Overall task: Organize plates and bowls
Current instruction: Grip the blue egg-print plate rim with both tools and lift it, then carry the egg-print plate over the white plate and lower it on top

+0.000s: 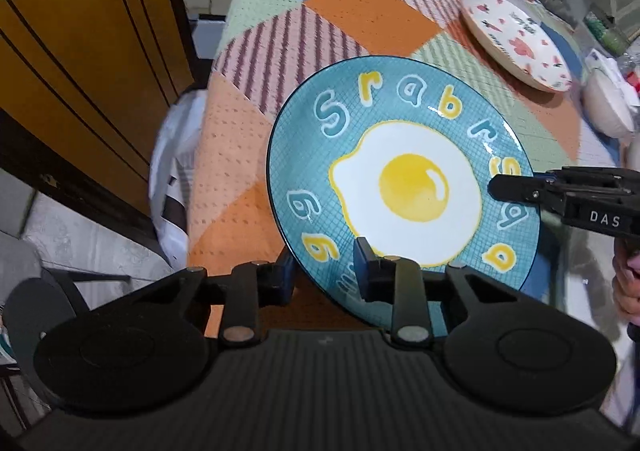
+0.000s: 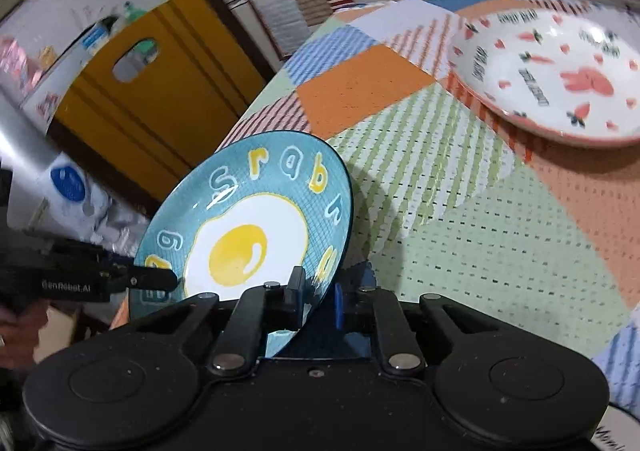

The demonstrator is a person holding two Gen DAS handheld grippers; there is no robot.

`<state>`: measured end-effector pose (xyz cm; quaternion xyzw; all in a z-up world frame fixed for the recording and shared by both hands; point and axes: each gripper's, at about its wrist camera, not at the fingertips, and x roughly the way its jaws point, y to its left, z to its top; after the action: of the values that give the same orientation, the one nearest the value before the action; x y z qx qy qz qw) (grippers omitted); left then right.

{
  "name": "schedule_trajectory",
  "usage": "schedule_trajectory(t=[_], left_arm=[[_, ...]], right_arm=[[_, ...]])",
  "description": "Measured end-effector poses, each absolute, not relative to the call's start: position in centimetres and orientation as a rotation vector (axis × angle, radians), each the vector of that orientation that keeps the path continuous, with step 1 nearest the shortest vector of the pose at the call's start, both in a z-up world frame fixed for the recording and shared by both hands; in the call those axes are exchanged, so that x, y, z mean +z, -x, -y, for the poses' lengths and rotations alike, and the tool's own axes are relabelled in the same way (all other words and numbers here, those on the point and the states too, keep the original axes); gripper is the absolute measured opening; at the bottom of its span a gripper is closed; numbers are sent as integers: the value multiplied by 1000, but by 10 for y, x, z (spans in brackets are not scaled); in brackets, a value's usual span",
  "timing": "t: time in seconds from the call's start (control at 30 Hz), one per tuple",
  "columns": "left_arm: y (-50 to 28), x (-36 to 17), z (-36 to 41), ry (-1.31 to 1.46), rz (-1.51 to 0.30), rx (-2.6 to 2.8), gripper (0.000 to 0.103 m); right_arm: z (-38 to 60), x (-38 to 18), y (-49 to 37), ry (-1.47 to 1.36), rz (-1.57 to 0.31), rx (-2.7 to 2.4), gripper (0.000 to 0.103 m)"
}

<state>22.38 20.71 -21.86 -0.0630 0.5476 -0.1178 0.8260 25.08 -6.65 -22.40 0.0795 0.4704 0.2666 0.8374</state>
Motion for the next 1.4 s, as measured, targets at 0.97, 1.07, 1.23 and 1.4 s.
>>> schedule_trajectory(t=[0.97,1.07,1.23,1.4], left_arm=[[-122,-134,-77,43,-1102,-532,25],[-119,-152,-68,61,-1148,-538,25],[-117,-168,-55,17,-1140,-521,25],[-123,-182,-48,27,-1167,-509,25]], right_arm=[[199,-122,-92,-165,-925,418,21],[209,-132,-80,-170,-942,398,21],[218,-153,-74,-208,-983,365,21],[223,-168,-73,-233,-996,340,21]])
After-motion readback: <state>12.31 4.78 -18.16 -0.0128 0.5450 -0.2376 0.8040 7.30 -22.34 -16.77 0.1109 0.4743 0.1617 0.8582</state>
